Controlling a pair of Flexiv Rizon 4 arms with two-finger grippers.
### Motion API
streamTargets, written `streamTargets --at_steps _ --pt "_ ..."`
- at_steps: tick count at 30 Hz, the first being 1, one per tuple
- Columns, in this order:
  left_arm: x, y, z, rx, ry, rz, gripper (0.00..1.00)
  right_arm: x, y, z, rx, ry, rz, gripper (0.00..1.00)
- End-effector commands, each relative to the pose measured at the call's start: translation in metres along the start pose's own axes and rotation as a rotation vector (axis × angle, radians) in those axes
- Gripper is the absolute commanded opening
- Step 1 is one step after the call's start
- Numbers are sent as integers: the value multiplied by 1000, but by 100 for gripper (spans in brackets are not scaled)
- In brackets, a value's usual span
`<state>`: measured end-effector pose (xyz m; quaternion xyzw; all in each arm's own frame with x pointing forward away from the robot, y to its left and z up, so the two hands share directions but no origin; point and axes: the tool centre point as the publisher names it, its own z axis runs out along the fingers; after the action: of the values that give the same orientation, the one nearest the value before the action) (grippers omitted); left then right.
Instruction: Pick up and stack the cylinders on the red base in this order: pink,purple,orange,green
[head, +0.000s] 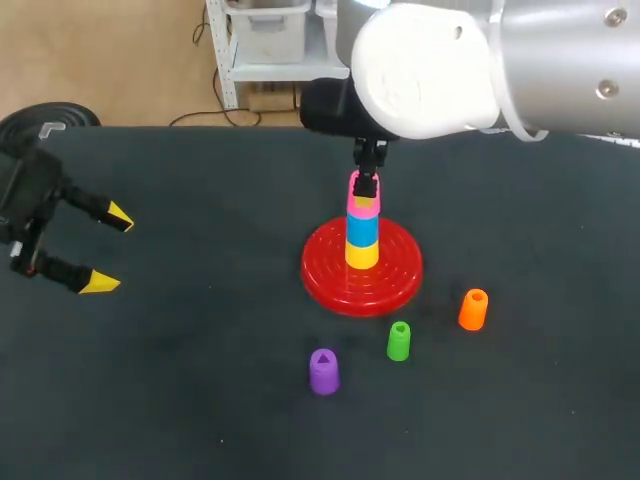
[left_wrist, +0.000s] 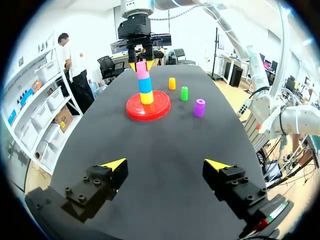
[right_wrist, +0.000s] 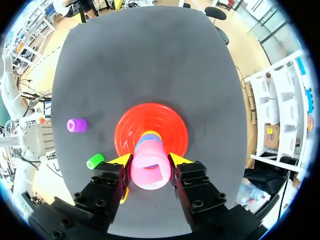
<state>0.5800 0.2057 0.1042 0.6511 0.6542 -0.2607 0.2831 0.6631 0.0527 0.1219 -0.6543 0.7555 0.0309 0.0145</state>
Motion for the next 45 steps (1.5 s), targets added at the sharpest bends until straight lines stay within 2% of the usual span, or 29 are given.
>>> streamTargets --at_steps 1,17,36,45 --pt "1 0 0 -3 -3 3 100 -1 0 4 -3 0 -2 0" --pt "1 0 0 -3 -3 3 100 -2 8 -3 22 1 -8 0" --pt "1 0 0 -3 -3 3 100 5 6 5 12 -16 16 0" --pt "1 0 0 -3 -3 3 100 1 6 -8 84 -9 10 0"
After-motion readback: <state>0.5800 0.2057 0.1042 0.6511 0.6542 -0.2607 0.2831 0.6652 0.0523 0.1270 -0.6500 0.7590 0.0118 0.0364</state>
